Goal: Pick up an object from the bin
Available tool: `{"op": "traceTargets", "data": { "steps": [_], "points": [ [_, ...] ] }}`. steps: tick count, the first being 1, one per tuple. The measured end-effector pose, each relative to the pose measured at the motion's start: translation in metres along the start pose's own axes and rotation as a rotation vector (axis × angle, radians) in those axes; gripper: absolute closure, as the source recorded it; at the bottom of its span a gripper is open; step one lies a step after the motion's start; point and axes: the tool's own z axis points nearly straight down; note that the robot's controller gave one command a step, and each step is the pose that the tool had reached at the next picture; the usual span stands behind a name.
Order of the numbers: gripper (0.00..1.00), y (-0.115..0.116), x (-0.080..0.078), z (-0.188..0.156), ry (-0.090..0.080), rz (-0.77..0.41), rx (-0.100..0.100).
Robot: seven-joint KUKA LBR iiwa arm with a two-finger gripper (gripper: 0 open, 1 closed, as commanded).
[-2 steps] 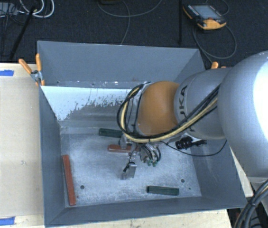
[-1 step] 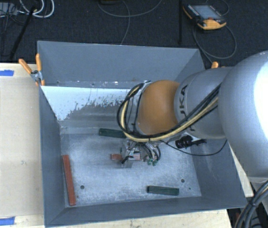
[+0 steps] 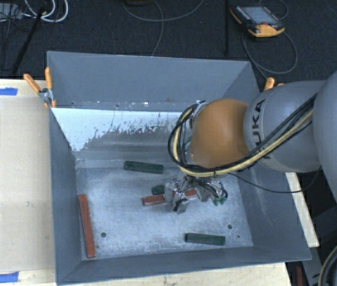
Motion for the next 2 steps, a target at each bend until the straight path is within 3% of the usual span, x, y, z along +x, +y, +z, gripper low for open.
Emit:
{"op": "traceTargets", "data": {
  "steps": [1,2],
  "points": [
    [0.0,0.0,0.0,0.0,0.0,0.002,-0.001],
    [0.0,-0.049,-0.047,0.025,-0.003,0.025,0.0]
  ]
}}
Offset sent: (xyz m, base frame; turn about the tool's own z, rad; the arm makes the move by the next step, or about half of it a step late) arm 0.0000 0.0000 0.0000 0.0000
